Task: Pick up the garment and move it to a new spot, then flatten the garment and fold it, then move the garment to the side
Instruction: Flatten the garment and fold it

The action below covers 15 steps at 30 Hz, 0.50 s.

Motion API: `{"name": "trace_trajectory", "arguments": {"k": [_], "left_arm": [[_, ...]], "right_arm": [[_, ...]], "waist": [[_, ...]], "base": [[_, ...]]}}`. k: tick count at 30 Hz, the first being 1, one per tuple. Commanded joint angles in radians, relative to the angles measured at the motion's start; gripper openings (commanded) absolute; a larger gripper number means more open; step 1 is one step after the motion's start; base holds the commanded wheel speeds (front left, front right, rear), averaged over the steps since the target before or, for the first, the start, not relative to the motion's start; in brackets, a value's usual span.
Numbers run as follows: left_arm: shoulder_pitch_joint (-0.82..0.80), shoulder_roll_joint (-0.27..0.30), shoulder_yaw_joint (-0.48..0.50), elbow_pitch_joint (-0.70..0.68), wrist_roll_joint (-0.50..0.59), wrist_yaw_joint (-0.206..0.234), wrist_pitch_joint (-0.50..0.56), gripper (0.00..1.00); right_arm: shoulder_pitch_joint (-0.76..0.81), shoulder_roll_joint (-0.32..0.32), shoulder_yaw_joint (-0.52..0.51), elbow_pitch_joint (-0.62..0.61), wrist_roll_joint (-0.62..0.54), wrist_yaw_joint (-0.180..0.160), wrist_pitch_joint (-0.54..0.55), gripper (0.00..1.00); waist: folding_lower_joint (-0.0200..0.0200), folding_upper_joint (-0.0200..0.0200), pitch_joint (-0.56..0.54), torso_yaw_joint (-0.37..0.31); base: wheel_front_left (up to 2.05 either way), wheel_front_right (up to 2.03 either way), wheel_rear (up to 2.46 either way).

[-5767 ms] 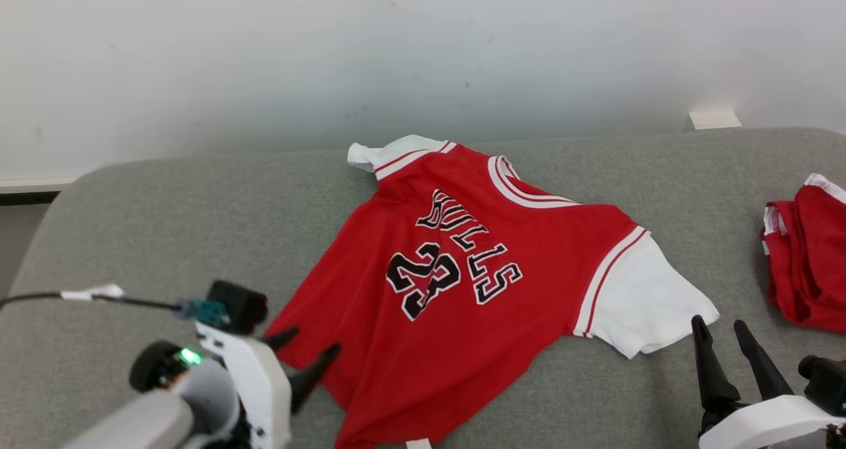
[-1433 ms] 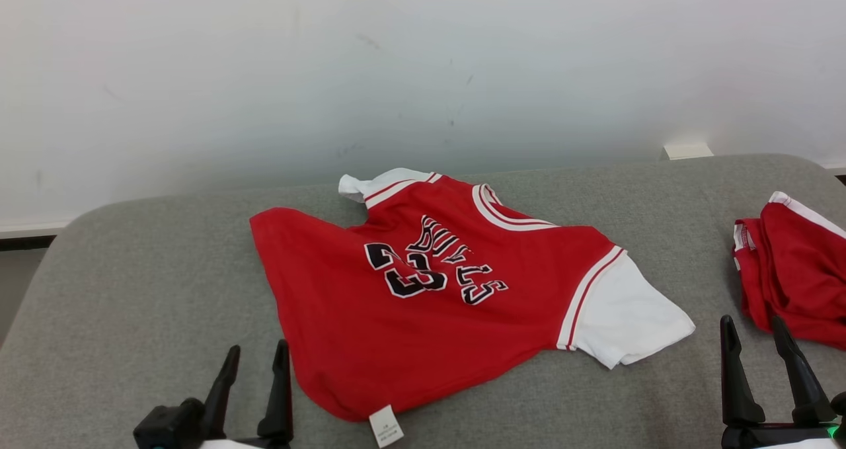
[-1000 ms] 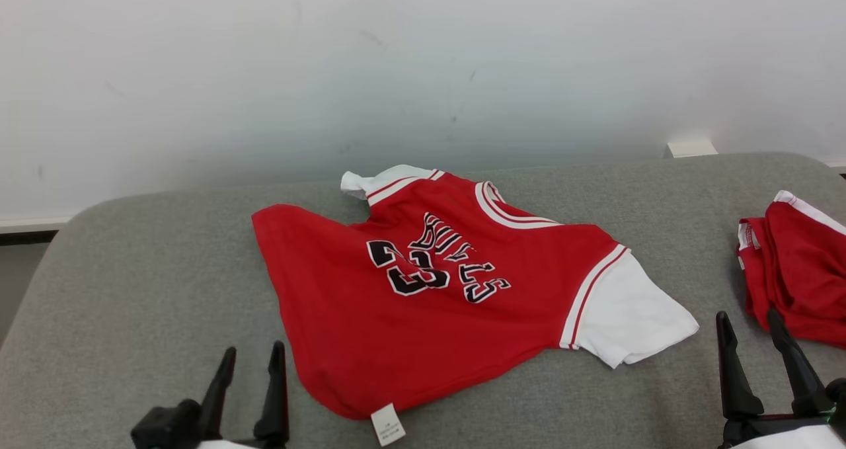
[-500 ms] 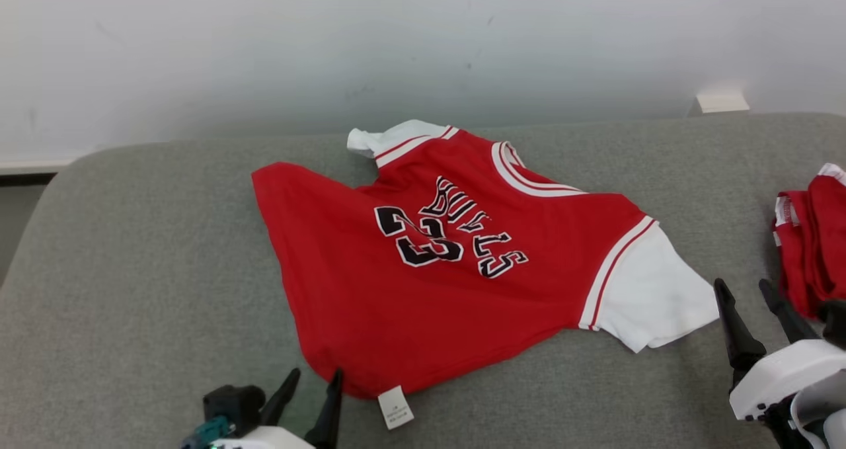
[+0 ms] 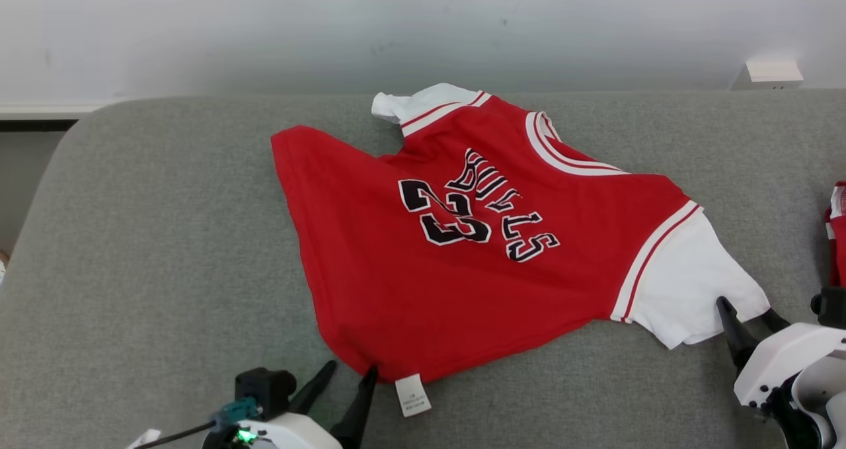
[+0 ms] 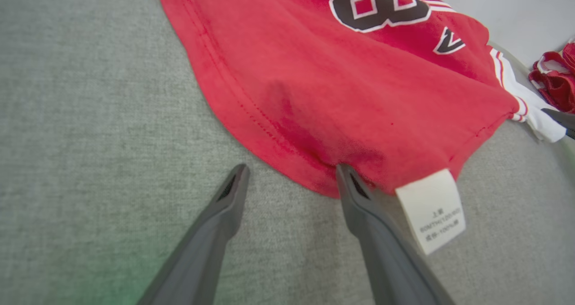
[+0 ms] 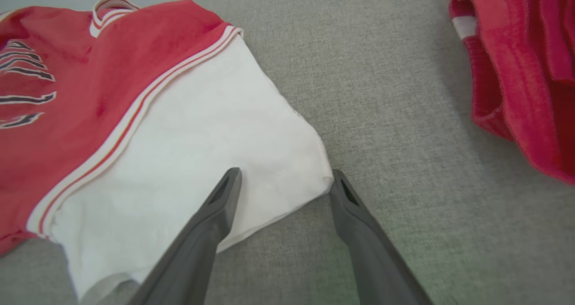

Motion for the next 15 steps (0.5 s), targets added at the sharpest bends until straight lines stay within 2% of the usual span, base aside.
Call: {"name": "trace_trajectory", "arguments": {"k": [1,5,12,13,15], "left_arm": [[-0.001,0.008,-0.009,0.025,-0.005,0.000,0.030,1.00],[-0.013,0.011,-0.017,0.043,-0.017,0.003,0.062,1.00],[-0.017,0.003,-0.120,0.005,-0.067,-0.018,0.093,1.00],[-0.016,0.005,-0.130,-0.003,-0.075,-0.019,0.092,1.00],[-0.009,0.011,-0.149,-0.021,-0.087,-0.019,0.093,1.00]], "right_arm": [[-0.026,-0.016,0.017,0.018,0.010,-0.002,0.011,1.00],[-0.057,-0.012,0.060,0.050,0.041,-0.002,0.017,1.00],[-0.073,-0.005,0.140,0.087,0.104,-0.002,0.011,1.00],[-0.074,-0.005,0.148,0.088,0.113,-0.001,0.003,0.98],[-0.078,-0.007,0.166,0.097,0.127,-0.001,-0.013,0.79]], "waist": [[-0.0001,-0.0001,0.010,0.000],[-0.0001,-0.0001,0.024,-0.009],[-0.0001,-0.0001,0.035,-0.016],[-0.0001,-0.0001,0.034,-0.017],[-0.0001,-0.0001,0.030,-0.019]], "base": [[0.00,0.00,0.00],[0.00,0.00,0.00],[0.00,0.00,0.00],[0.00,0.00,0.00],[0.00,0.00,0.00]]}}
